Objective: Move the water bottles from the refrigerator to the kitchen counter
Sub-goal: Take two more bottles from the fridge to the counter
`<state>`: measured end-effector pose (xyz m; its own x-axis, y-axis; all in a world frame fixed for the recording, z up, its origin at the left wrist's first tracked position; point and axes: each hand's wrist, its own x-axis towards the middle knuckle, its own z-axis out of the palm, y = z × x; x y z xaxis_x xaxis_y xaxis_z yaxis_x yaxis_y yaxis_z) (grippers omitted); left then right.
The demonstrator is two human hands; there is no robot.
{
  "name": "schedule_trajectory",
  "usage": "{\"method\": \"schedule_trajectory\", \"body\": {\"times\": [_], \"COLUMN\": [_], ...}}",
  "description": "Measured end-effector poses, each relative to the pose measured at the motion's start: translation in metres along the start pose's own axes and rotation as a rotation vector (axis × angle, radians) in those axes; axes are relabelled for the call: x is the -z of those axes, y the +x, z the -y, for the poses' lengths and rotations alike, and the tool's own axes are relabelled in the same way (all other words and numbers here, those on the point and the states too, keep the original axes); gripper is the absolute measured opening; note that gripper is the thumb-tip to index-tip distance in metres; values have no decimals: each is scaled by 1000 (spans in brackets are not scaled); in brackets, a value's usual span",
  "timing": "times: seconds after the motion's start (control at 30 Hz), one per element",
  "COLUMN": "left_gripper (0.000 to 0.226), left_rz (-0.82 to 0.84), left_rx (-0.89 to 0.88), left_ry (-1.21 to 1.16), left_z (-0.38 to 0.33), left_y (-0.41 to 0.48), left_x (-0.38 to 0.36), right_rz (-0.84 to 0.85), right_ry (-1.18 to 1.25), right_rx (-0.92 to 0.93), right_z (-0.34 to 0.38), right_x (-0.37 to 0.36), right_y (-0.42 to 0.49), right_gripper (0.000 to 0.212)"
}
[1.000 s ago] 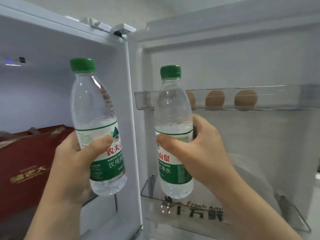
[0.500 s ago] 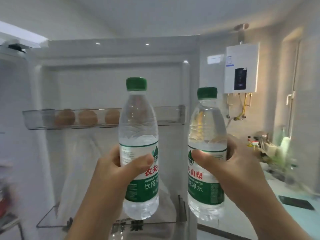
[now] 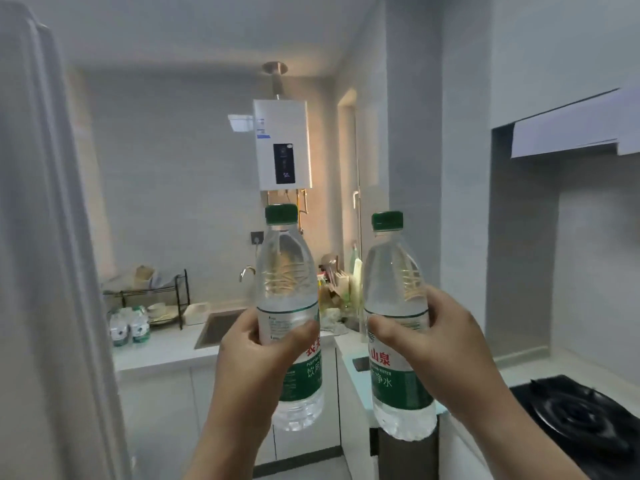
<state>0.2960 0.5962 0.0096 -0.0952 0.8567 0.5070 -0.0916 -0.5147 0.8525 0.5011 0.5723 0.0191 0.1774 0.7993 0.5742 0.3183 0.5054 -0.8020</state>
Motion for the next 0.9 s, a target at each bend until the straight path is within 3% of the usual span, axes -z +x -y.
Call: {"method": "schedule_trajectory", "body": {"times": [0.13,0.27,0.4,0.53,0.9], "left_gripper": [48,56,50,49,44], "left_rz": [6,-41,-97,-149,-399], "left_rx": [39,49,52,38,-9], "left_ry": [-8,-3,-3,54,218], "left_z": [63,127,173,197,253], "left_y": [45,102,167,206,321], "left_x": [-33,-41,-44,-37,53], "right_rz": [-42,-22,16,48,314], "right_ry": [-42,-77,-82,-65,136], "right_rx": [-56,-72,-91,-92,-33], "right_z": [-56,-109,-150,-177,-254], "right_x": [9,-8,-31,-52,-209], "right_y": [42,100,166,208,336], "right_gripper": [31,36,48,41,39]}}
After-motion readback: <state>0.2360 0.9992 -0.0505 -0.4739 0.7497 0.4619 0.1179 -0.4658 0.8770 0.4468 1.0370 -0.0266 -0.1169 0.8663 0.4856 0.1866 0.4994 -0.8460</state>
